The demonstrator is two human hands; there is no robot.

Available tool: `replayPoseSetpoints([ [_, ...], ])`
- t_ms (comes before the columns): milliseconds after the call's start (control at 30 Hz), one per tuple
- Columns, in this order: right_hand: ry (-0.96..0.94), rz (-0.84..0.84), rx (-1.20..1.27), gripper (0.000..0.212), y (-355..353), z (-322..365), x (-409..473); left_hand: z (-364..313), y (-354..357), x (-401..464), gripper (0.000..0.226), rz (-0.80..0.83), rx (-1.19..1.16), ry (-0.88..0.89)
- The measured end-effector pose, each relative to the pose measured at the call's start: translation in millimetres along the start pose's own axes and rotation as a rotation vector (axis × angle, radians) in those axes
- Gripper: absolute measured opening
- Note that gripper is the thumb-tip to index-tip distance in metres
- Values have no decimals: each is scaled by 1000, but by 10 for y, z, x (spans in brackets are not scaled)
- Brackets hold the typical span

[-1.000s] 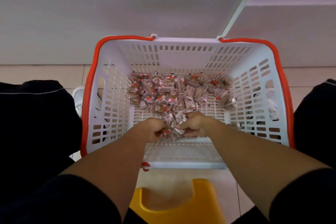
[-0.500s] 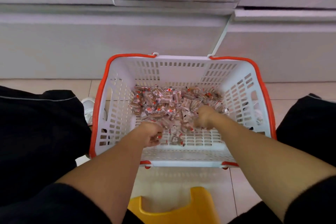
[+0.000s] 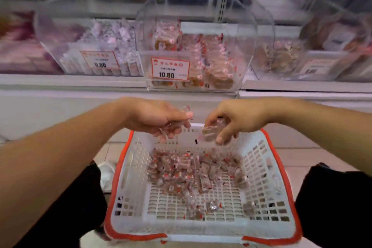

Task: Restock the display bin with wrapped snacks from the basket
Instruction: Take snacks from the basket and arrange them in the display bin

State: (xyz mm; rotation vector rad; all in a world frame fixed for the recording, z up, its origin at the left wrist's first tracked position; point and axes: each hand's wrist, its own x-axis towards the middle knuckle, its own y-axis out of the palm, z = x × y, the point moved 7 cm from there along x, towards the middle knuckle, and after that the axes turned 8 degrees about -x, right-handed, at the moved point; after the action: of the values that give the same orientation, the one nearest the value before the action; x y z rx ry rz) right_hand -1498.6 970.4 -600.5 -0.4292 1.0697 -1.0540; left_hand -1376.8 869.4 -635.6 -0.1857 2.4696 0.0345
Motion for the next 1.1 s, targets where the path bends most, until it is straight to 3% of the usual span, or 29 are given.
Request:
replayPoseSetpoints([
  [67,-83,-133,-24,36,-330,188,-195,-345,-7,-244,50,48,-16,42],
  [200,-200,-487,217,34,-720,328,-468,-675,70,-495,33,8,-288,179],
  [267,-236,-576,327,36,-785,339,-504,-713,111,-502,42,37,-488,190],
  [433,-256,-724,462,45,-1002,279,-585,-918,269,-467,36,258,-528,169],
  [567,-285,-771,543,44,-993,252,-582,-953,291,-405,26,337,-578,192],
  [733,-285,-791,759,37,-935,171,-476,-992,289,-351,33,364,-636,228],
  [900,-238,-880,582,43,-840,242,-414,-983,278,-318,33,340,-648,269],
  [1100,-268,-670,472,54,-683,315,-308,-975,235,-395,35,324,-629,299],
])
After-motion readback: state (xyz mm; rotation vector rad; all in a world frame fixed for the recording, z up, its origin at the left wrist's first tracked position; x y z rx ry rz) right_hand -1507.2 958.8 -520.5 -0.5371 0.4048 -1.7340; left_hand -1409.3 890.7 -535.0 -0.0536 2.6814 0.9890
